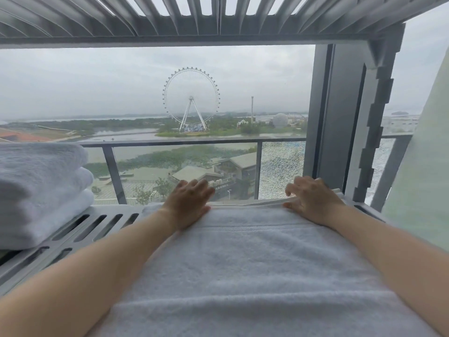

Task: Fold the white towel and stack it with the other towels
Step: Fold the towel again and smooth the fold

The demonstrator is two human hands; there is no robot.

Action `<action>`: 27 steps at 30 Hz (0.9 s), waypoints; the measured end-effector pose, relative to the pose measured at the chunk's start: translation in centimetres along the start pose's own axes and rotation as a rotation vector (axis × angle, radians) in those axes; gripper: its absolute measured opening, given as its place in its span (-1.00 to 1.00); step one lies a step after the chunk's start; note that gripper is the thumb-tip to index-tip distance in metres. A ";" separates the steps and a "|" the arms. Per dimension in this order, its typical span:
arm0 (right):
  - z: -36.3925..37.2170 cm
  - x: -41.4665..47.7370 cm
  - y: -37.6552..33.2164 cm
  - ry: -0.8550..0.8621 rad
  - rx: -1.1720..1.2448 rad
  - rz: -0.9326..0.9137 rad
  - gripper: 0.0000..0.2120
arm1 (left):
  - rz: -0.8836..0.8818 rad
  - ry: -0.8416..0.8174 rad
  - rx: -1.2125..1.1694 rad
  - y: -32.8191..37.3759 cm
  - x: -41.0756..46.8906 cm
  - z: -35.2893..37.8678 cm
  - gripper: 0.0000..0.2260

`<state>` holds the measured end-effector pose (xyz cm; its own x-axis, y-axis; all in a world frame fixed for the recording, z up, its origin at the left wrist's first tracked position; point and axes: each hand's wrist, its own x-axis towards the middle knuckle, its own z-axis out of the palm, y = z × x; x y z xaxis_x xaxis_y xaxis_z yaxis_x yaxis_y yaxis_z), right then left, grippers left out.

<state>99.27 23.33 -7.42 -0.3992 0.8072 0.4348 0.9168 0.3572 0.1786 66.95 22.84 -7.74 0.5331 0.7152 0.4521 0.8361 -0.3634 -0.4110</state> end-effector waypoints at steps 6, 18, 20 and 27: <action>-4.6 -2.8 -4.3 0.126 0.424 -0.116 -0.89 | 0.051 0.004 -0.508 3.6 -3.2 -6.5 -0.93; -8.3 -12.5 -9.7 -0.174 0.611 -0.267 -0.80 | 0.151 -0.463 -0.704 6.4 -10.0 -13.0 -0.80; -8.3 -13.0 -9.5 -0.153 0.586 -0.248 -0.74 | 0.182 -0.538 -0.667 5.9 -9.9 -13.5 -0.79; -8.2 -13.5 -8.5 -0.228 0.511 -0.184 -0.43 | 0.213 -0.685 -0.598 4.7 -9.9 -14.1 -0.77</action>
<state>96.98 5.48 -7.55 -0.5957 0.7706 0.2263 0.7329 0.6369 -0.2394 67.48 5.66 -3.00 0.6496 0.7248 -0.2295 0.7585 -0.6385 0.1304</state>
